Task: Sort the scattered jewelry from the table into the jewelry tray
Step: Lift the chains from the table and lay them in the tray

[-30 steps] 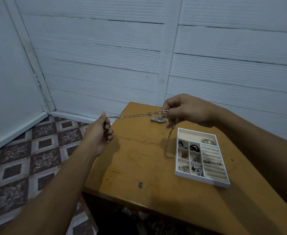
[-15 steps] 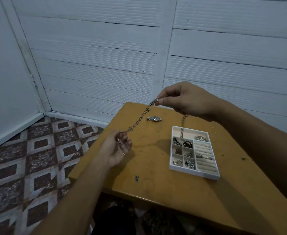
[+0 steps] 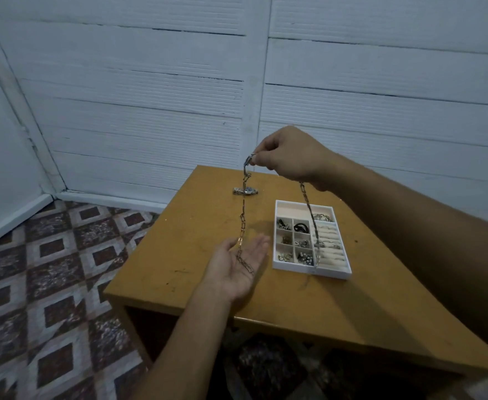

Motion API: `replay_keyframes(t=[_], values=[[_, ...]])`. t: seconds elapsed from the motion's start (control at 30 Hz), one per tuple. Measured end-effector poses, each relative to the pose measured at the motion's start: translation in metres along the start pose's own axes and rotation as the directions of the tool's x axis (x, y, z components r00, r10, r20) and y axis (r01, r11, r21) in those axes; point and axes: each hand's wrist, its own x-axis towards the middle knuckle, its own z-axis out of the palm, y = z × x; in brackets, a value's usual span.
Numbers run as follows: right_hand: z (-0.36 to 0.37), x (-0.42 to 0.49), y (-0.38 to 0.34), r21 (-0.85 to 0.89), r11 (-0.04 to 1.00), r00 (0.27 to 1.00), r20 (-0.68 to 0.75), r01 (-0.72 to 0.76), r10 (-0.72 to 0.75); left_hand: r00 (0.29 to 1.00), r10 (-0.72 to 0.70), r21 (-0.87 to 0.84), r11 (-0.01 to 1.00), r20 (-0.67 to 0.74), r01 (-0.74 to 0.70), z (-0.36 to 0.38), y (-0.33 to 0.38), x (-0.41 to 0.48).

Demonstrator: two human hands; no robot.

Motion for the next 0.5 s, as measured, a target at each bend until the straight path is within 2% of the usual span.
replay_keyframes(t=[0.27,0.5], values=[[0.019,-0.023,0.0,-0.021,1.0,0.993,0.119,0.009,-0.007,0.997,0.078,-0.083,0.994,0.006,-0.077,0.011,0.017,0.0],[0.024,-0.057,0.011,-0.057,0.998,0.949,0.315,-0.01,0.027,0.985,0.174,-0.058,0.983,0.01,-0.173,0.018,0.036,0.0]])
